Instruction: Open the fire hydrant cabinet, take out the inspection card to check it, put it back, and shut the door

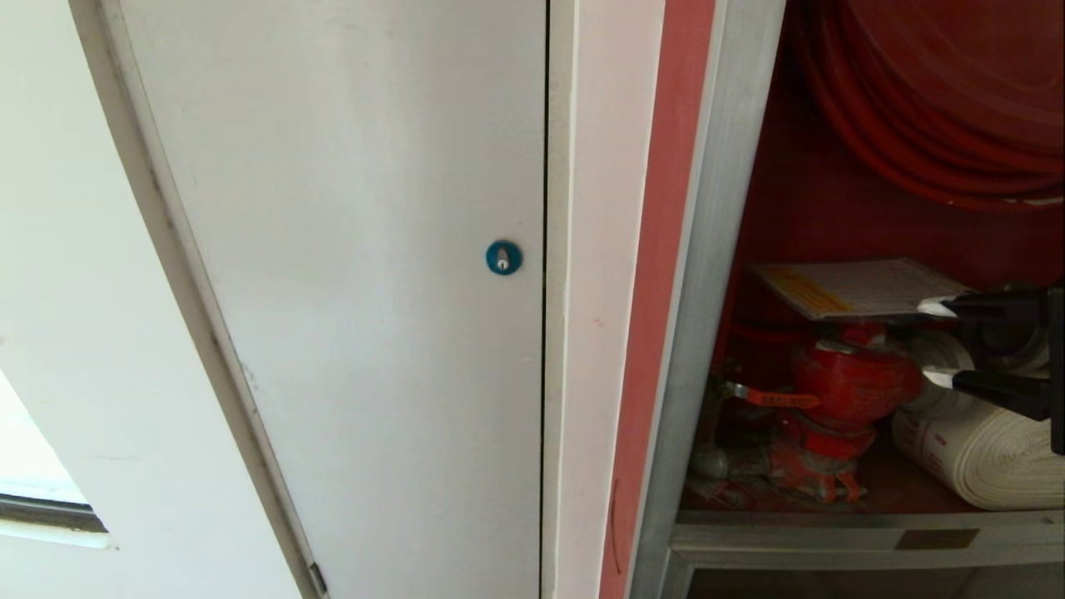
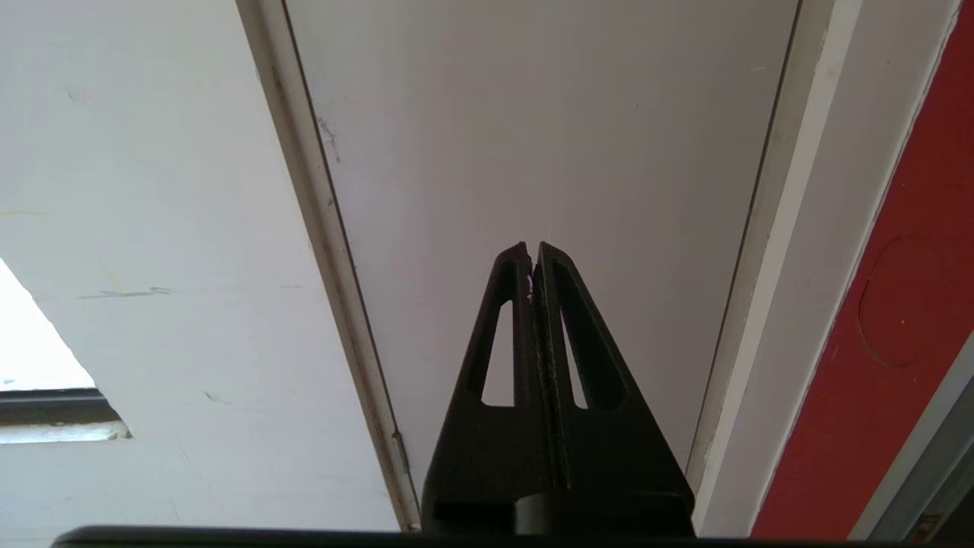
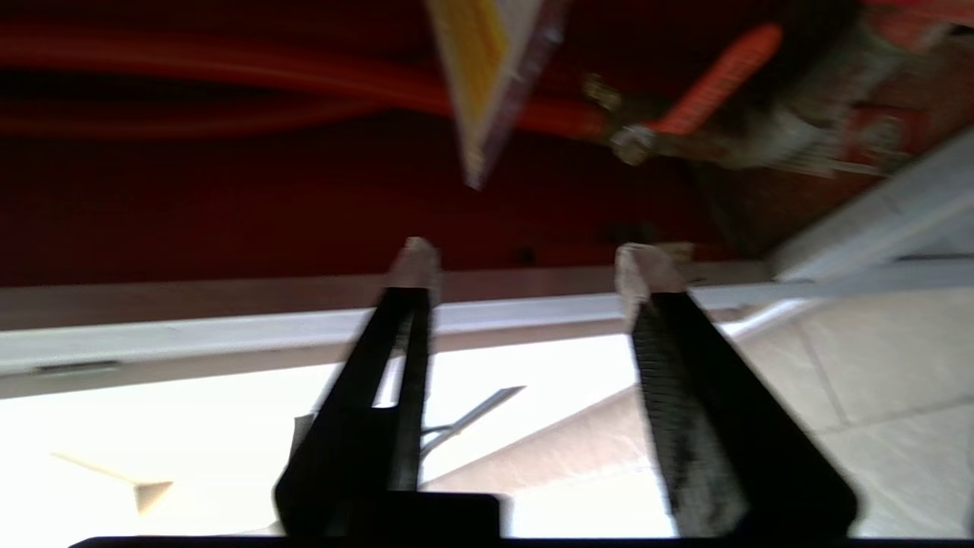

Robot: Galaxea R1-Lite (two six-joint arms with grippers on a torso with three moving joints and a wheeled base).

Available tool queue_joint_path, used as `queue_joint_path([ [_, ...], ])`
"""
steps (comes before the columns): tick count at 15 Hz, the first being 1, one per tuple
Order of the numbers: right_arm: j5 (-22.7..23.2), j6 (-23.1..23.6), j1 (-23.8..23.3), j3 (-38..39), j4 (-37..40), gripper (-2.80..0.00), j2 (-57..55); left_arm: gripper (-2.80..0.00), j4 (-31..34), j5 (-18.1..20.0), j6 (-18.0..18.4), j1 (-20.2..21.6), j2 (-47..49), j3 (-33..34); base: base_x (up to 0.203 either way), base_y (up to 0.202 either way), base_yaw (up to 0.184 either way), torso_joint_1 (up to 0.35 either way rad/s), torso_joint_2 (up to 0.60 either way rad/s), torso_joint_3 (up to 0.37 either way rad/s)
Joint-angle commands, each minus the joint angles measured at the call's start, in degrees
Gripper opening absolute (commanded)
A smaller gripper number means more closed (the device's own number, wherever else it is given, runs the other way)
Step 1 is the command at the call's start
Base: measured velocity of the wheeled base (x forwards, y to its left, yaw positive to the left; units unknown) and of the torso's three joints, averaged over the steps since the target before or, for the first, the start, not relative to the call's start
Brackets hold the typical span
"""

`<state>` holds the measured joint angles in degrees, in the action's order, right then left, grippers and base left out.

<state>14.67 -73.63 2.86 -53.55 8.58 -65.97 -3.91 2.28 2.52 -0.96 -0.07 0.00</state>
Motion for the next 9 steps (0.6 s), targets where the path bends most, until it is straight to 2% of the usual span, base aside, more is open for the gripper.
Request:
queue_joint_path([
  [1,0.07,-0.92,0.04,0.03,-2.23,0.0,-2.83,-2.8,-0.05,0.01,-0.04,0.0,0.07,1.58,0.0,0.0,0.0,0.0,0.0,0.0],
  [9,-0.53,-1.3,3.56,-1.1,-9.76,0.0,-12.3,-2.8,-0.05,0.01,0.03,0.0,0.07,1.58,0.0,0.0,0.0,0.0,0.0,0.0],
])
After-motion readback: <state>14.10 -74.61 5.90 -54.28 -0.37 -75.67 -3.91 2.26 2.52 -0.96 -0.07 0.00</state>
